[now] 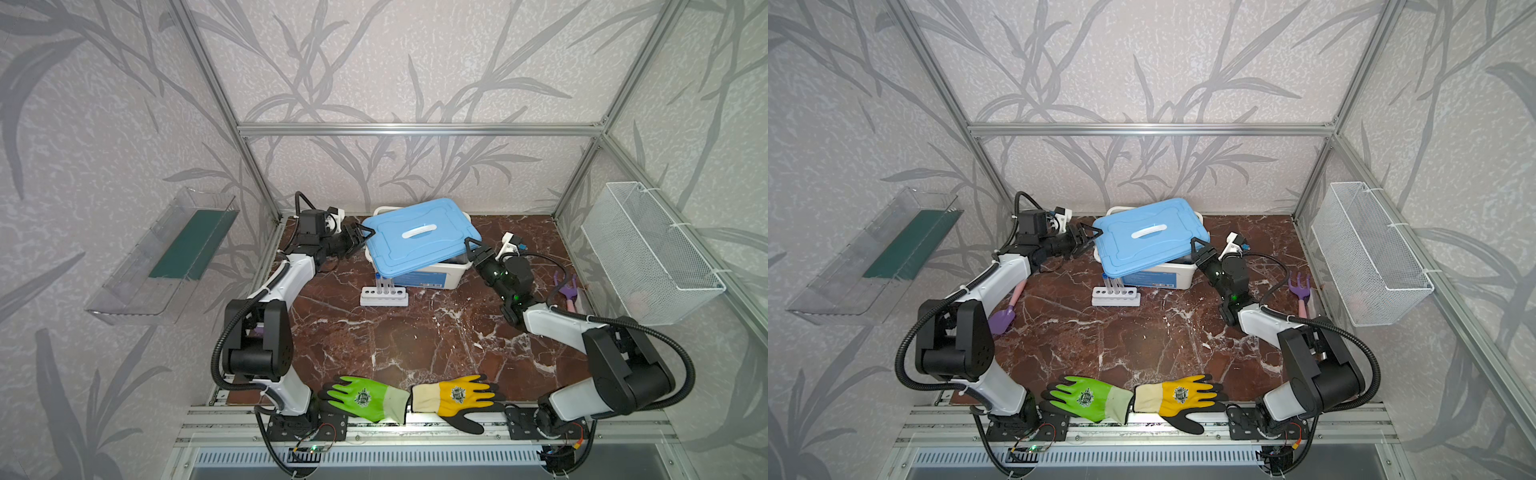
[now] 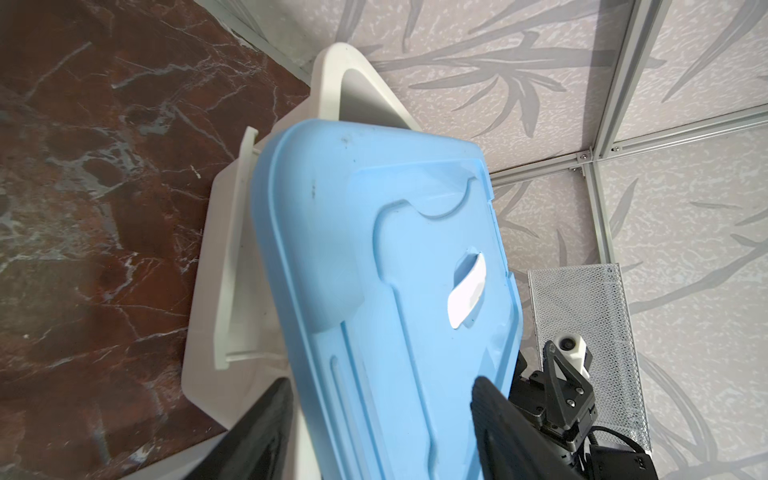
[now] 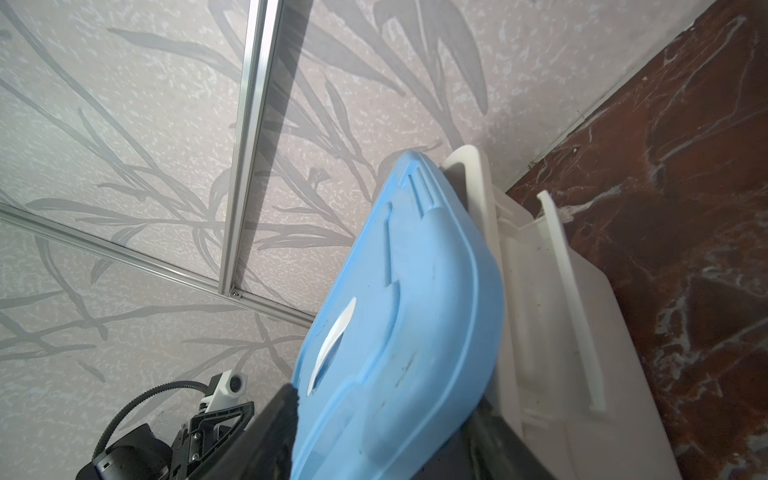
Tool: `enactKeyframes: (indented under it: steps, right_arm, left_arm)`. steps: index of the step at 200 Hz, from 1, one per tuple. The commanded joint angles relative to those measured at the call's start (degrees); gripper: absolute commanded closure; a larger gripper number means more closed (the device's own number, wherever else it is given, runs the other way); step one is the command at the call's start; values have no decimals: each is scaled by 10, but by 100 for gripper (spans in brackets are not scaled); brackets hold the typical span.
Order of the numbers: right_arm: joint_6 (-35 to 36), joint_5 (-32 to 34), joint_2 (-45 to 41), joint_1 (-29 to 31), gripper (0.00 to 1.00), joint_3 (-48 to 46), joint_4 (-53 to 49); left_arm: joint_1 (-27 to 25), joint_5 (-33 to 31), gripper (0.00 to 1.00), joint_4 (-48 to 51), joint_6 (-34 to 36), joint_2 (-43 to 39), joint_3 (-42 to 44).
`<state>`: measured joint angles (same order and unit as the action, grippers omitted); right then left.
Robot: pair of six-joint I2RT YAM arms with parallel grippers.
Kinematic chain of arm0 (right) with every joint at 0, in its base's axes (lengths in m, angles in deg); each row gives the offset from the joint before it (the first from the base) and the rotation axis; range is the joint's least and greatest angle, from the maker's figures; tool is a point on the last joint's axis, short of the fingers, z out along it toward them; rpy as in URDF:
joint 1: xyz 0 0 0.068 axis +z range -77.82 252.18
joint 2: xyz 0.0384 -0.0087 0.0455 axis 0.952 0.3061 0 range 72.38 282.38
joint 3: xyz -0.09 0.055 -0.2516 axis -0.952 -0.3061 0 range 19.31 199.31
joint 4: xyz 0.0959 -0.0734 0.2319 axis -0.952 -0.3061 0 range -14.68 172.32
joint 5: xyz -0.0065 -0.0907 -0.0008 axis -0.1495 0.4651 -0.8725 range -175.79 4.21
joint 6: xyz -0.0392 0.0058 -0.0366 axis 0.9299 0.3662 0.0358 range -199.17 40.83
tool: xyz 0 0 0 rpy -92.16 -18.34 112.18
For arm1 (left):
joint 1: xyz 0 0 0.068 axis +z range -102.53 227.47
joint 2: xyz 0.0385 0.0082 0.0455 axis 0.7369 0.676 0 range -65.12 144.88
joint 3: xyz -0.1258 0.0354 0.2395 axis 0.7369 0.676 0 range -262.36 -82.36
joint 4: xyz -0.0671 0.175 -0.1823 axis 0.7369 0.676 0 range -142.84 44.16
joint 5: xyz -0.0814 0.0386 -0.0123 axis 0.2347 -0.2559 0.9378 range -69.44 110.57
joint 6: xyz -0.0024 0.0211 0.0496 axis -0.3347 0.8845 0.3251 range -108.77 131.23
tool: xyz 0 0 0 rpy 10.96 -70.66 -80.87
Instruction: Organize the chemistry lab equipment
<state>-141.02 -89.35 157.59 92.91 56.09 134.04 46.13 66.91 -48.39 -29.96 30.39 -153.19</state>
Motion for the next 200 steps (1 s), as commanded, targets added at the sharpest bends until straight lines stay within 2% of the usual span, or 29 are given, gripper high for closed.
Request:
enactKeyframes:
  steps: [1,42,89,145,200]
  right_arm:
    - [25,0,-26,8,34,-7,-15]
    - [59,1,-62,11,24,-11,-66]
    - [132,36,-138,11,20,1,-229]
    - [192,43,-173,11,16,30,-329]
    - [366,76,-152,11,16,228,-597]
  left_arm:
    - [5,-13,30,37,31,-11,-22]
    - [6,-19,30,28,26,-6,-24]
    - [6,-21,30,29,27,2,-43]
    - [6,-19,30,31,26,3,-49]
    - [6,-25,30,43,31,-3,-44]
